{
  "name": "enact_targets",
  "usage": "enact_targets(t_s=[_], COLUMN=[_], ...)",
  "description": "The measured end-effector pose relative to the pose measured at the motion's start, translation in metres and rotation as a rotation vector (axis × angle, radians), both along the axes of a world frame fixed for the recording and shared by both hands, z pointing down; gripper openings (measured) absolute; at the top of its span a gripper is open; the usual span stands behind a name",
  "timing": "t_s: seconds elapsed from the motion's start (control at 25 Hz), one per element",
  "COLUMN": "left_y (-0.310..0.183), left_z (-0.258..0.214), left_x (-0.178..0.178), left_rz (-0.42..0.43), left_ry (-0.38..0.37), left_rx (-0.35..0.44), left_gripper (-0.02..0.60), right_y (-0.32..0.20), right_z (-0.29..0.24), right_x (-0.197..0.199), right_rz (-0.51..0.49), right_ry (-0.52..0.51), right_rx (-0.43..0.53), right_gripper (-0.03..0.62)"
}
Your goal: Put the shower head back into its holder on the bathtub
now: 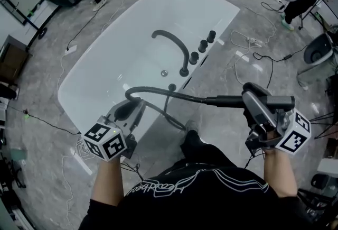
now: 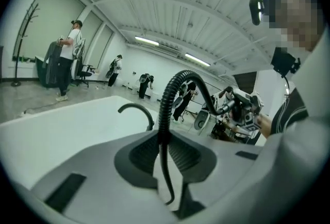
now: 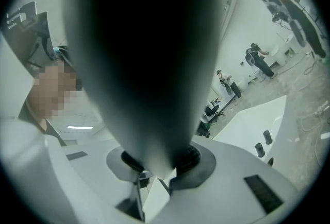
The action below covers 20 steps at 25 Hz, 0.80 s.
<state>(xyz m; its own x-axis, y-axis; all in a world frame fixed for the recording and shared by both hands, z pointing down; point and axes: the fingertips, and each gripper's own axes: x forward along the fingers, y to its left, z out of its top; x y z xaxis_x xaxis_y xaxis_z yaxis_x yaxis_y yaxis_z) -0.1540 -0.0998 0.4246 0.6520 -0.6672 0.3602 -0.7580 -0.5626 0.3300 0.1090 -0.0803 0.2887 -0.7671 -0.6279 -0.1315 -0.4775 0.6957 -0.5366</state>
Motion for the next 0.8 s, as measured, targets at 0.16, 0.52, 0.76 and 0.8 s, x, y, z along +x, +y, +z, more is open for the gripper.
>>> enact_targets(t_s=[0.16,0.52,0.76,0.8], left_y=[-0.017,-0.058,-0.087,-0.092], left_z=[-0.052,-0.135,-0.179,-0.185], left_x=[-0.007,-0.018,-0.011,-0.008], left_rz=[-0.03,-0.068,-0.084,-0.083], left_ry=[-0.027,-0.097,-0.147,-0.158], left_rx=[0.09,0.24,0.312,0.325], left_gripper=[0.058,0.058,0.058,0.058], right_y=[-0.002,-0.015,-0.032,-0.034], right_z=[-0.017,-0.046,-0.053,-0.054], right_x=[0.005,0.0,0.0,0.001], right_rz=[0.005,-0.025,-0.048,-0.051], right_ry=[-0.033,-0.076,-0.105,-0.104], right_rx=[0.02,0.086,0.08,0.085], right_gripper=[0.108,0.107,0.107,0.107])
